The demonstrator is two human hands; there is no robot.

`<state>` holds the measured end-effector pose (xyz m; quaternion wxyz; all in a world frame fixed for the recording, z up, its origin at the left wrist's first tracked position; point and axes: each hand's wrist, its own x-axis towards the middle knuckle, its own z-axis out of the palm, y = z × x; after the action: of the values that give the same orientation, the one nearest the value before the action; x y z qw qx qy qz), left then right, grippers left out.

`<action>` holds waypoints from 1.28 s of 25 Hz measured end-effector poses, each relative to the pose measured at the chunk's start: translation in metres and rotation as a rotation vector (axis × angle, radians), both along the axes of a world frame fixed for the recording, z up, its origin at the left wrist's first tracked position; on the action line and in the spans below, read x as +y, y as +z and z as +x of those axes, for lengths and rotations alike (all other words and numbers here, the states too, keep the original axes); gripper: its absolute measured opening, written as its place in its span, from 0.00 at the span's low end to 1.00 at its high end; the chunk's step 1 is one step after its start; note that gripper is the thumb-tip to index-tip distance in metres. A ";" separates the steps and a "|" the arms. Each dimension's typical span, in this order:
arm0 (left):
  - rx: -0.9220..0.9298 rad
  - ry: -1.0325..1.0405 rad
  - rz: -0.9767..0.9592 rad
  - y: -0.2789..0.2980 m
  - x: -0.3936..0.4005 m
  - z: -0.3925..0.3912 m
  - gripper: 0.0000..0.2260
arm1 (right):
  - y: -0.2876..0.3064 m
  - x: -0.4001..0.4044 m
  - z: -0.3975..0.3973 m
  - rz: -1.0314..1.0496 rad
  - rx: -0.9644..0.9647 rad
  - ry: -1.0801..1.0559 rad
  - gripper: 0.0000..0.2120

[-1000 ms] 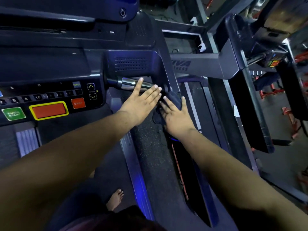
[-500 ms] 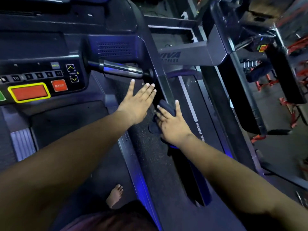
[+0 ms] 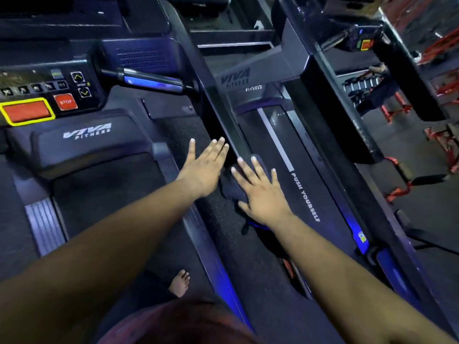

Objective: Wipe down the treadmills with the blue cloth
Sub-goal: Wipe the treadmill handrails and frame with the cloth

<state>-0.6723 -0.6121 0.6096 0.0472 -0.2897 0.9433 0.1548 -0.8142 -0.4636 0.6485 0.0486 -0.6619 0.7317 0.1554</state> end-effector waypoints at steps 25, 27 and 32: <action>0.083 0.217 -0.044 0.003 -0.127 0.005 0.40 | -0.007 -0.194 -0.026 -0.160 -0.395 -0.229 0.38; 0.083 0.202 -0.020 0.006 -0.111 0.004 0.42 | -0.007 -0.159 -0.025 -0.163 -0.405 -0.229 0.37; 0.046 0.137 0.012 0.012 -0.035 0.003 0.41 | -0.008 -0.046 -0.020 -0.170 -0.369 -0.169 0.37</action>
<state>-0.6697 -0.6476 0.6213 0.0164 -0.3494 0.9213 0.1699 -0.8340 -0.5100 0.6403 0.1388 -0.6173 0.7736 -0.0351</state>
